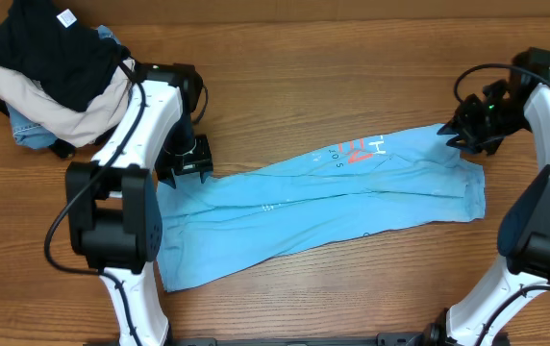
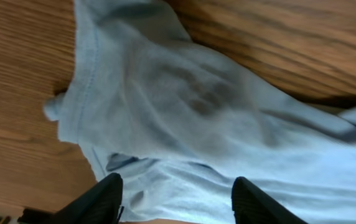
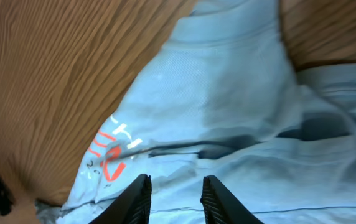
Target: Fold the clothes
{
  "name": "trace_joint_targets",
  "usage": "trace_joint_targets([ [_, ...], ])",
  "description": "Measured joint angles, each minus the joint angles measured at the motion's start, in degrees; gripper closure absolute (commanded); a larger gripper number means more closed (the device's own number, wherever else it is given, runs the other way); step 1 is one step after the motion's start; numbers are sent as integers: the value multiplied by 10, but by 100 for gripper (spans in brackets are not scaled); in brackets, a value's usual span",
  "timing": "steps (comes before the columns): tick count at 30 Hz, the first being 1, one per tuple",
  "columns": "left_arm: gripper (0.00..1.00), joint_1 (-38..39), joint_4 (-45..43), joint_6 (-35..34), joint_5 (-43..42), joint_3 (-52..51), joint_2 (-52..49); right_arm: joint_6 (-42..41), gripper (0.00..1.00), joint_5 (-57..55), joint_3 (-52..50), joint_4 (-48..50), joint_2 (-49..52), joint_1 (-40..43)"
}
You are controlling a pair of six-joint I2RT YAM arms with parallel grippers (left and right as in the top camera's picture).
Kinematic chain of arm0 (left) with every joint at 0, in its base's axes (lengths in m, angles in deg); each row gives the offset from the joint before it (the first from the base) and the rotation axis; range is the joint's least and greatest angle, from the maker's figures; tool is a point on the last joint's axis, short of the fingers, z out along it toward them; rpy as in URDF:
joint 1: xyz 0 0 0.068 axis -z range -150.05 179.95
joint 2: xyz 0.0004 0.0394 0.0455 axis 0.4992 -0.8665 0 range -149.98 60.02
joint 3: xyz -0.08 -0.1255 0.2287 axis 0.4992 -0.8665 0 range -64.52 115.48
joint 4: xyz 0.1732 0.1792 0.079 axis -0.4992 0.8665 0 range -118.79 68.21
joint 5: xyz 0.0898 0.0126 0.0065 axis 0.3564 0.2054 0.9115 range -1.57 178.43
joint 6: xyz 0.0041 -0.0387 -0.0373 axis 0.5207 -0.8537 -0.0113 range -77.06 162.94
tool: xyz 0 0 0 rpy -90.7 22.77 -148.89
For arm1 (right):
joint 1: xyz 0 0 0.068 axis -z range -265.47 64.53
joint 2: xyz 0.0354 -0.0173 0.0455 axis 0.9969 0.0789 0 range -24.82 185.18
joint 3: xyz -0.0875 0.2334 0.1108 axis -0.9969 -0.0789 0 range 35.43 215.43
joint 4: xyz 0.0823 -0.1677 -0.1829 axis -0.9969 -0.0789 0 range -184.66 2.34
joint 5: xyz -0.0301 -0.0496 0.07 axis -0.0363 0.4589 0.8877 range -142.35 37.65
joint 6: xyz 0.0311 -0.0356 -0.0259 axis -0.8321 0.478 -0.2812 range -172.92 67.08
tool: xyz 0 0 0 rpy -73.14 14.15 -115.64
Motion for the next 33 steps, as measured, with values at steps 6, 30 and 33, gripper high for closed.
trace_joint_targets([
  [6,87,-12,2,-13,10,-1,-35,2,68,-6,0,-2,0,-13],
  [30,82,-17,-71,11,79,-16,-35,3,64,-7,0,14,0,-13],
  [33,96,-17,-76,12,76,-17,-35,3,64,-6,0,14,0,-13],
])
